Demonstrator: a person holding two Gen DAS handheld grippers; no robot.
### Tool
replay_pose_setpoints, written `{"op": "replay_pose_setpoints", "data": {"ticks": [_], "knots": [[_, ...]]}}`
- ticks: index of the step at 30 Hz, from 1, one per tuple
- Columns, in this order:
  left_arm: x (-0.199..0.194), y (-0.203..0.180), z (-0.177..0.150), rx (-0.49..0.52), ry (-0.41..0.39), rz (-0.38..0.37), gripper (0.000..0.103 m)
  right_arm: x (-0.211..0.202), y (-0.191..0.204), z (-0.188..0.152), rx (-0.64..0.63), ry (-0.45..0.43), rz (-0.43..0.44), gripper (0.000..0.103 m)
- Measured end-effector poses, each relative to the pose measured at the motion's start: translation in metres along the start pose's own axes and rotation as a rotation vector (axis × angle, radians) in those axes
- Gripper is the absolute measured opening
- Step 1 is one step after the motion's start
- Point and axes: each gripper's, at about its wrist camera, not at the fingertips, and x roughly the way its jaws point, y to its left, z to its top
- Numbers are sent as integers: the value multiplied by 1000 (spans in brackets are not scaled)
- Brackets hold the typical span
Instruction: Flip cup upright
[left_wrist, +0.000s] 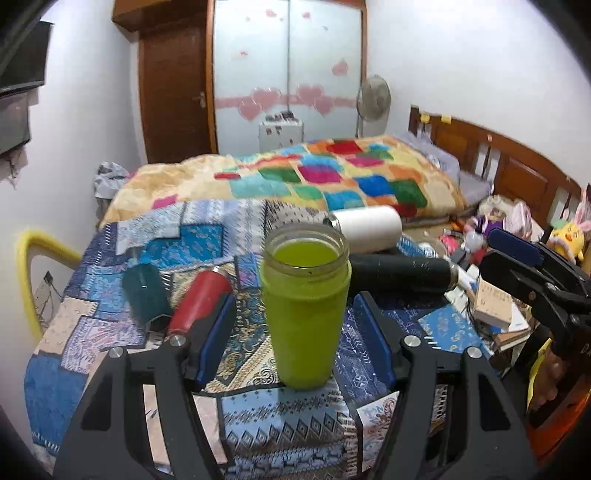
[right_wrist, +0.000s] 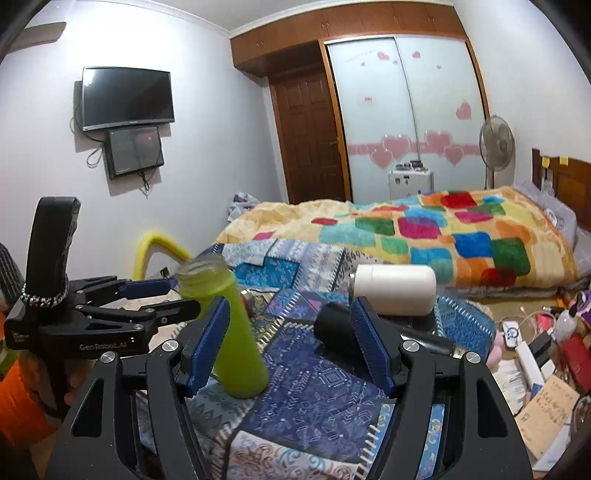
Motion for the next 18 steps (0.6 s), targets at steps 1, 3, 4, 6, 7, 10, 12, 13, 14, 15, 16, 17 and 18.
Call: {"op": "replay_pose_setpoints", "data": {"ticks": [1, 3, 4, 6, 7, 10, 12, 13, 14, 15, 16, 17, 18], "knots": [[-11, 1, -1, -8, -22, 5, 66, -6, 4, 2, -5, -11, -1, 65], [-32, 2, -2, -21, -67, 17, 66, -16, 13, 6, -13, -32, -3, 67], [-38, 3, -2, -24, -82, 21, 66, -21, 17, 8, -18, -45, -4, 69], [-63, 3, -4, -32, -138, 39, 66, -30, 26, 11, -30, -69, -5, 69], [-69, 2, -5, -33, -154, 47, 66, -35, 31, 13, -38, -81, -6, 70], [-103, -1, -10, -40, -234, 81, 66, -51, 44, 15, -53, -115, -8, 70], [-119, -1, -13, -50, -271, 88, 66, -58, 49, 16, -56, -131, -7, 72], [-124, -1, -14, -53, -281, 91, 66, -63, 53, 15, -59, -140, -9, 72], [-133, -3, -16, -56, -302, 97, 67, -67, 56, 14, -65, -149, -13, 73], [-140, -4, -18, -59, -316, 102, 71, -70, 59, 14, -70, -156, -17, 73], [-144, -5, -20, -60, -325, 104, 73, -74, 62, 13, -76, -165, -21, 75], [-151, -6, -23, -60, -340, 108, 78, -78, 65, 12, -79, -174, -24, 76], [-156, -8, -26, -61, -353, 113, 83, -82, 66, 11, -79, -183, -26, 80]]}}
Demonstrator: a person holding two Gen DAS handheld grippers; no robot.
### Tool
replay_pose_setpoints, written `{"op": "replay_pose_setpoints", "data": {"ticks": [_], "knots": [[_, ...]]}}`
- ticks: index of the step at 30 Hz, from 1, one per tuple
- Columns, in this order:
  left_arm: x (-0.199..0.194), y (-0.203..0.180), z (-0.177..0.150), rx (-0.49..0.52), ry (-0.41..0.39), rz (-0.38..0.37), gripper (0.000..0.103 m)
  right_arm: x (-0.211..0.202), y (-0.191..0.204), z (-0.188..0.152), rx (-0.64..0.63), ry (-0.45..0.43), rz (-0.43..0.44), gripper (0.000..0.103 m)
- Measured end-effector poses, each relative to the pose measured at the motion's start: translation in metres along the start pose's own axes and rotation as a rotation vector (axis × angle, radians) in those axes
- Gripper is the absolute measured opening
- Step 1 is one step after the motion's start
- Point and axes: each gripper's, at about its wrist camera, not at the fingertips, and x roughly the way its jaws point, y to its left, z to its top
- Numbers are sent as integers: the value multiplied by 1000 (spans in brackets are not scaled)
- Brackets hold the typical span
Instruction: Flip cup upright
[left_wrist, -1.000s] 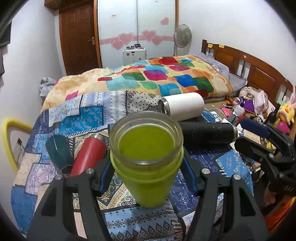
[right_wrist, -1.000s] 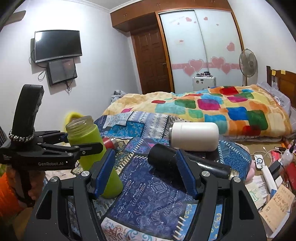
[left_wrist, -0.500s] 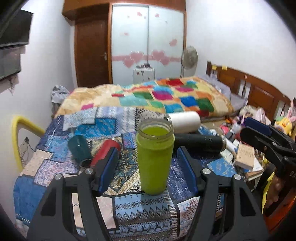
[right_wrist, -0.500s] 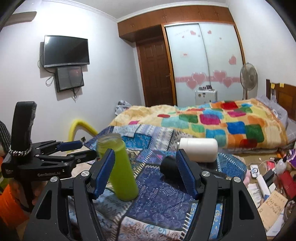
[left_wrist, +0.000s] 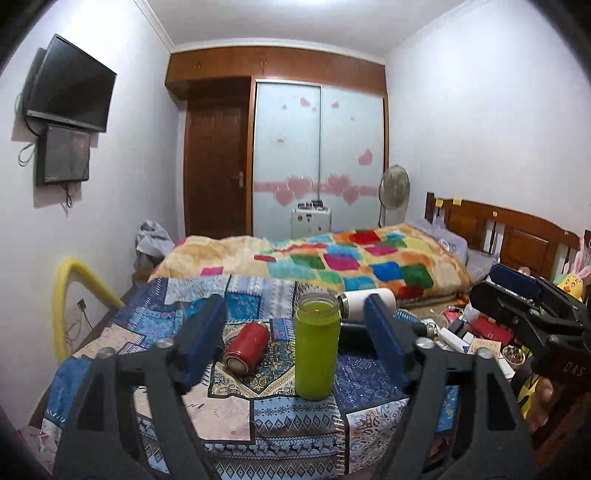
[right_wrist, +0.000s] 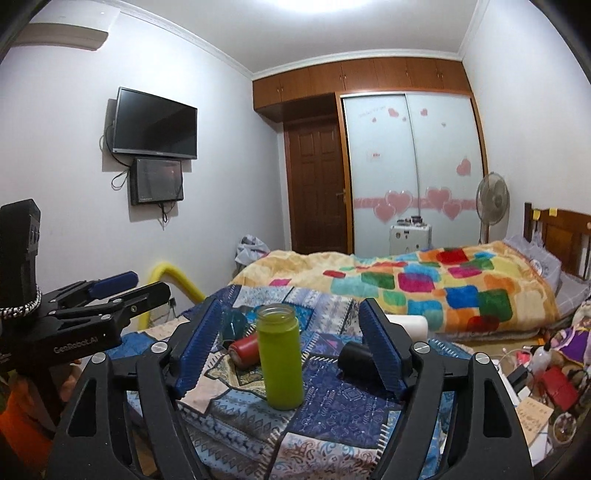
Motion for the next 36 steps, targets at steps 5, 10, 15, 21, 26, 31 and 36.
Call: {"op": "replay_pose_setpoints", "data": {"ticks": [5, 10, 15, 21, 26, 31, 36], "knots": [[-17, -4, -5, 7, -36, 15, 96, -14, 5, -1, 5, -38, -20, 88], [-28, -8, -11, 15, -64, 33, 103, -22, 6, -4, 9, -81, -65, 103], [-38, -9, -17, 18, -72, 43, 103, -23, 5, -6, 24, -72, -65, 103], [-41, -9, -20, 17, -76, 49, 103, -28, 6, -11, 22, -67, -68, 103], [-41, -8, -20, 17, -79, 56, 103, -28, 7, -12, 20, -62, -69, 103], [-40, -10, -20, 15, -82, 61, 103, -28, 7, -12, 19, -59, -71, 103], [-39, -9, -19, 13, -82, 63, 103, -28, 6, -12, 24, -56, -69, 103]]}}
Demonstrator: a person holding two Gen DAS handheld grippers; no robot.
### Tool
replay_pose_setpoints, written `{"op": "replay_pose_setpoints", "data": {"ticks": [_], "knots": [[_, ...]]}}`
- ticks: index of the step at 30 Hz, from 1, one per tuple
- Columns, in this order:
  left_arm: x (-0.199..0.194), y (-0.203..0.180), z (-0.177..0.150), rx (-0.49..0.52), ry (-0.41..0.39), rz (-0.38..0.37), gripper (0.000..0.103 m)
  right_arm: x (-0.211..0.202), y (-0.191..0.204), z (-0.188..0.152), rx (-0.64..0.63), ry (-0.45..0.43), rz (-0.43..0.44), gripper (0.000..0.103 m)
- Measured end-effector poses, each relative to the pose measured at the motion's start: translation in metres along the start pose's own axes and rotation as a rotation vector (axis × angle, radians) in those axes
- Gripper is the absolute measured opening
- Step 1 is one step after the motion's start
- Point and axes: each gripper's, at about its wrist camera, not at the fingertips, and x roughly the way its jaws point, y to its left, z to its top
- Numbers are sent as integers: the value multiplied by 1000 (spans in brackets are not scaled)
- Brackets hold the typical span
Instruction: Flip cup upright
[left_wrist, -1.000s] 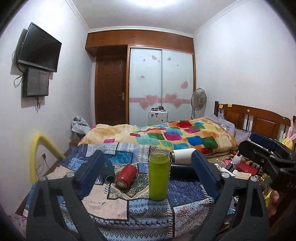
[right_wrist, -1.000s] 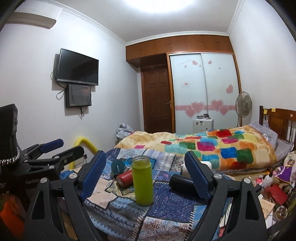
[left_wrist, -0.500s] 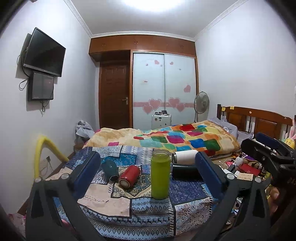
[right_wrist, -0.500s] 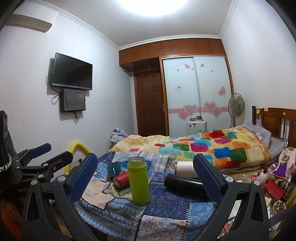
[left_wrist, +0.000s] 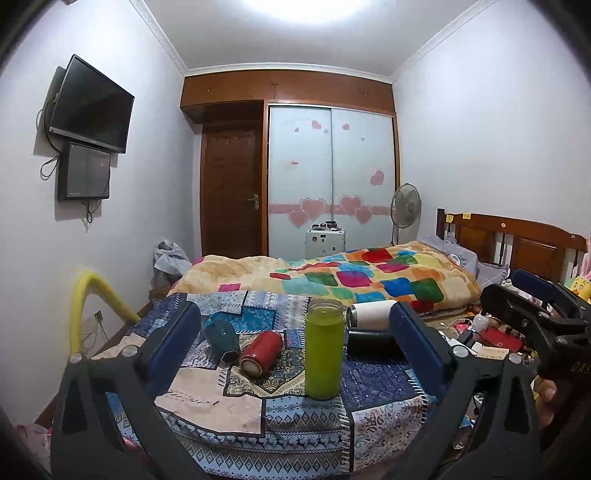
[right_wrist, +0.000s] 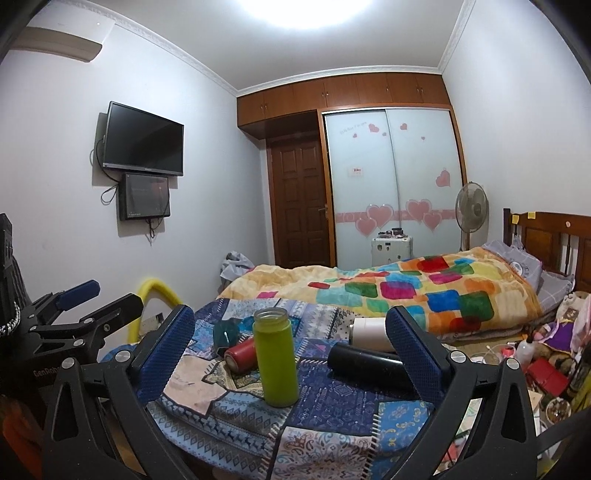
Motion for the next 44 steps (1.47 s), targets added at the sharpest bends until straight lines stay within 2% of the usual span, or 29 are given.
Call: {"op": "replay_pose_setpoints", "data": {"ticks": [14, 44], "knots": [[3, 2, -2, -7, 8, 10, 103, 0, 2, 0, -3, 3, 4, 103], [9, 3, -3, -26, 35, -16, 103, 0, 1, -1, 3, 5, -1, 103]]}}
